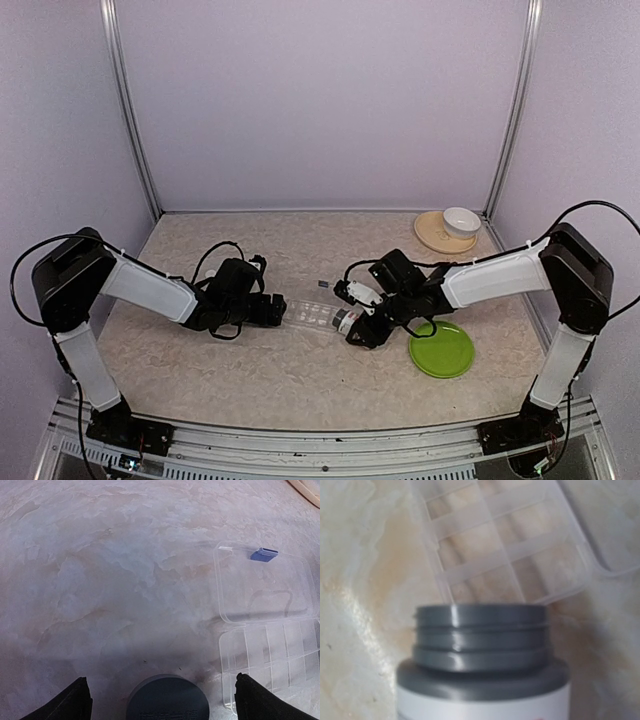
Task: Sort the pills into containers
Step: Pour the pill into the compartment of the pill container.
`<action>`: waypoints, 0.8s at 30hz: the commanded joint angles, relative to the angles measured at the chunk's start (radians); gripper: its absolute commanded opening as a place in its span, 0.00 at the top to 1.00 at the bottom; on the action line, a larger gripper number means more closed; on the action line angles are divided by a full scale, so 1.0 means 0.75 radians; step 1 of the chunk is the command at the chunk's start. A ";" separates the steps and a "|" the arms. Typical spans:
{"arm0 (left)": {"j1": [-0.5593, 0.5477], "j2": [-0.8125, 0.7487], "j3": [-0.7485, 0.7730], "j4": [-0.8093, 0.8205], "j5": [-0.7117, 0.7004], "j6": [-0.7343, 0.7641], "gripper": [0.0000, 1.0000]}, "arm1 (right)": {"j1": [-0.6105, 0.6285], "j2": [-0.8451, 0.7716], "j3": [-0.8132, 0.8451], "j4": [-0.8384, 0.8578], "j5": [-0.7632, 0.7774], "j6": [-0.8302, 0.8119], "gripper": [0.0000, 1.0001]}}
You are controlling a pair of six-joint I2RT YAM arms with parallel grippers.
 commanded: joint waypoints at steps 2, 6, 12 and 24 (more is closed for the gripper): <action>0.004 0.015 0.013 0.006 0.006 0.006 0.03 | -0.008 0.029 0.056 -0.031 -0.009 -0.008 0.79; 0.003 0.014 0.011 0.010 0.010 0.003 0.03 | -0.007 0.034 0.068 -0.045 -0.006 -0.010 0.79; 0.003 0.020 0.009 0.012 0.013 0.000 0.03 | -0.006 0.038 0.088 -0.072 -0.001 -0.014 0.79; 0.003 0.014 0.006 0.008 0.014 -0.001 0.03 | 0.010 0.042 0.145 -0.173 0.050 -0.035 0.79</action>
